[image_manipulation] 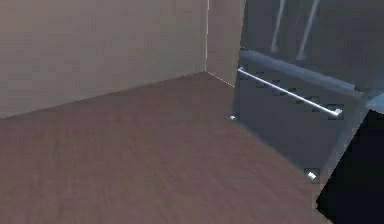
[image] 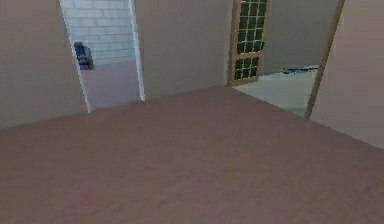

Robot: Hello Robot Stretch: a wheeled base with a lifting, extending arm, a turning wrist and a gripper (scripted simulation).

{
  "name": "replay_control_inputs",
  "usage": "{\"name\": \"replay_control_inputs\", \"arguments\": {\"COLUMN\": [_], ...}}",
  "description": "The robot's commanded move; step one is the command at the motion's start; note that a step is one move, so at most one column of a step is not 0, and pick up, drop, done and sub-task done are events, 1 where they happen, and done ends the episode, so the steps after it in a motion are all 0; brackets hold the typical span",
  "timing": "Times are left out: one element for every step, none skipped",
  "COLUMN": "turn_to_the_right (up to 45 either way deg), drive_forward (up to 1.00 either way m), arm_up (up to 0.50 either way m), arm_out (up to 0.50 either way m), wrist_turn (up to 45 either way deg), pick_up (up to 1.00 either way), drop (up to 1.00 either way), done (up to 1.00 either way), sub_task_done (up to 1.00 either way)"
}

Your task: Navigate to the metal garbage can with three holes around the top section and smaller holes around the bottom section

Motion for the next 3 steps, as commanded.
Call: {"name": "replay_control_inputs", "arguments": {"turn_to_the_right": [-18.0,0.0,-3.0], "drive_forward": [0.00,0.05,0.00], "arm_up": [0.00,0.00,0.00], "arm_out": [0.00,0.00,0.00], "wrist_turn": [0.0,0.0,0.0], "pick_up": [0.00,0.00,0.00], "drop": [0.00,0.00,0.00], "done": [0.00,0.00,0.00], "sub_task_done": [0.00,0.00,0.00]}}
